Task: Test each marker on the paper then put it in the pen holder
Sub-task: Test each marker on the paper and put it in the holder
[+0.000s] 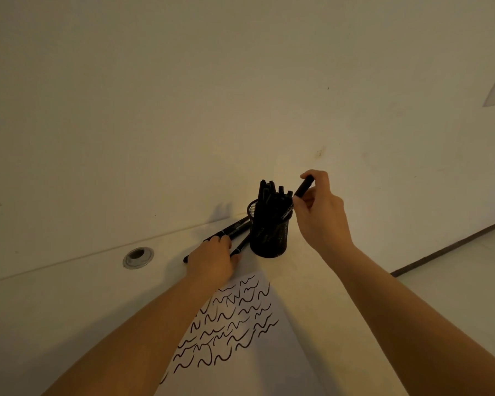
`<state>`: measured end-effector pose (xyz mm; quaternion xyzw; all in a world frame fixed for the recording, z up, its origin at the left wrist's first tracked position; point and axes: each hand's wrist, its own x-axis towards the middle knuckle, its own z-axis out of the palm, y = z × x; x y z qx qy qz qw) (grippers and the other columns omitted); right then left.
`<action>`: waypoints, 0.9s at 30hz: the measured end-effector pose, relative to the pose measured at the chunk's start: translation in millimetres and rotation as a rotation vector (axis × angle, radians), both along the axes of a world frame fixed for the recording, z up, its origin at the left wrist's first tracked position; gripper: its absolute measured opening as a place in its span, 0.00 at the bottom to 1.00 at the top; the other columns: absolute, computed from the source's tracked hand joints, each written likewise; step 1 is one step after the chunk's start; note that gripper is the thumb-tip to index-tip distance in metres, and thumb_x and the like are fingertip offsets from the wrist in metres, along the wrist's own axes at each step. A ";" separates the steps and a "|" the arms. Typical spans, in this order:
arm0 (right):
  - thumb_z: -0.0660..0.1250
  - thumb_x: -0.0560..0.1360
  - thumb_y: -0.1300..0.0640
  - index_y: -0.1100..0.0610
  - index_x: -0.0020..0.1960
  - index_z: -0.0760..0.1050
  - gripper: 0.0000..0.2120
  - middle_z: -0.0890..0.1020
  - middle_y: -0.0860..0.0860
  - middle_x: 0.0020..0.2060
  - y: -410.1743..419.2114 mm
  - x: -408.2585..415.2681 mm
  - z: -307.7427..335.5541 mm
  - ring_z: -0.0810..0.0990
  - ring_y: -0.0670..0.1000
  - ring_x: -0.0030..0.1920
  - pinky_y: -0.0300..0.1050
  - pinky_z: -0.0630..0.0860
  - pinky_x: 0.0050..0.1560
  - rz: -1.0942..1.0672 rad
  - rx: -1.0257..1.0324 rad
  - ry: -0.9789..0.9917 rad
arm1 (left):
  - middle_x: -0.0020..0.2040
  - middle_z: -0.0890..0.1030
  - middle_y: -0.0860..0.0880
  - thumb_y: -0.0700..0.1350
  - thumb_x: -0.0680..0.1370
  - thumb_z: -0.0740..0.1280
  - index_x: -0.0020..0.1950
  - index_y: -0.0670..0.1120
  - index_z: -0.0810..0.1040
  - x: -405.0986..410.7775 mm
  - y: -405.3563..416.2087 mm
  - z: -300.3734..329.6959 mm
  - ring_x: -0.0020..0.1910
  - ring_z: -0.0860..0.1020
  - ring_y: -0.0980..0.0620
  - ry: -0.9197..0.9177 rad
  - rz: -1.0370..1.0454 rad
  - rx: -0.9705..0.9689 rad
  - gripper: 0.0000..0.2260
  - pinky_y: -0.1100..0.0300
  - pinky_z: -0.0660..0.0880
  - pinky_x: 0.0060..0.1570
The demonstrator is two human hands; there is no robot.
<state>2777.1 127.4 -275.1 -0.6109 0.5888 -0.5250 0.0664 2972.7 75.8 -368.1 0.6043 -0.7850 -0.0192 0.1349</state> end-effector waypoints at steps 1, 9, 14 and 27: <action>0.62 0.76 0.61 0.52 0.59 0.64 0.14 0.77 0.46 0.36 -1.5 1.3 -2.3 0.77 0.46 0.35 0.36 0.72 0.31 -0.005 0.013 0.014 | 0.56 0.75 0.47 0.55 0.77 0.59 0.58 0.47 0.71 -0.8 -1.4 -0.4 0.53 0.75 0.48 -0.005 -0.001 -0.004 0.16 0.57 0.68 0.42; 0.63 0.74 0.57 0.56 0.58 0.68 0.13 0.76 0.54 0.48 -8.8 12.0 -16.2 0.74 0.55 0.47 0.48 0.73 0.40 -0.142 0.125 0.333 | 0.51 0.77 0.46 0.52 0.77 0.59 0.52 0.44 0.73 -0.9 -1.4 -2.0 0.49 0.75 0.47 -0.052 -0.002 -0.042 0.12 0.57 0.67 0.38; 0.59 0.76 0.52 0.57 0.59 0.70 0.13 0.74 0.54 0.48 -11.7 13.9 -23.3 0.73 0.54 0.48 0.45 0.67 0.38 -0.193 0.250 0.473 | 0.52 0.77 0.44 0.51 0.78 0.60 0.54 0.43 0.72 3.3 0.5 1.7 0.49 0.76 0.47 -0.020 0.028 -0.036 0.13 0.56 0.69 0.39; 0.63 0.75 0.54 0.50 0.54 0.70 0.08 0.75 0.45 0.45 31.7 30.1 -25.8 0.75 0.46 0.39 0.39 0.68 0.34 -0.142 0.153 0.024 | 0.36 0.73 0.52 0.51 0.80 0.53 0.50 0.48 0.64 45.3 53.7 31.9 0.32 0.71 0.51 0.248 0.133 -0.020 0.08 0.58 0.61 0.26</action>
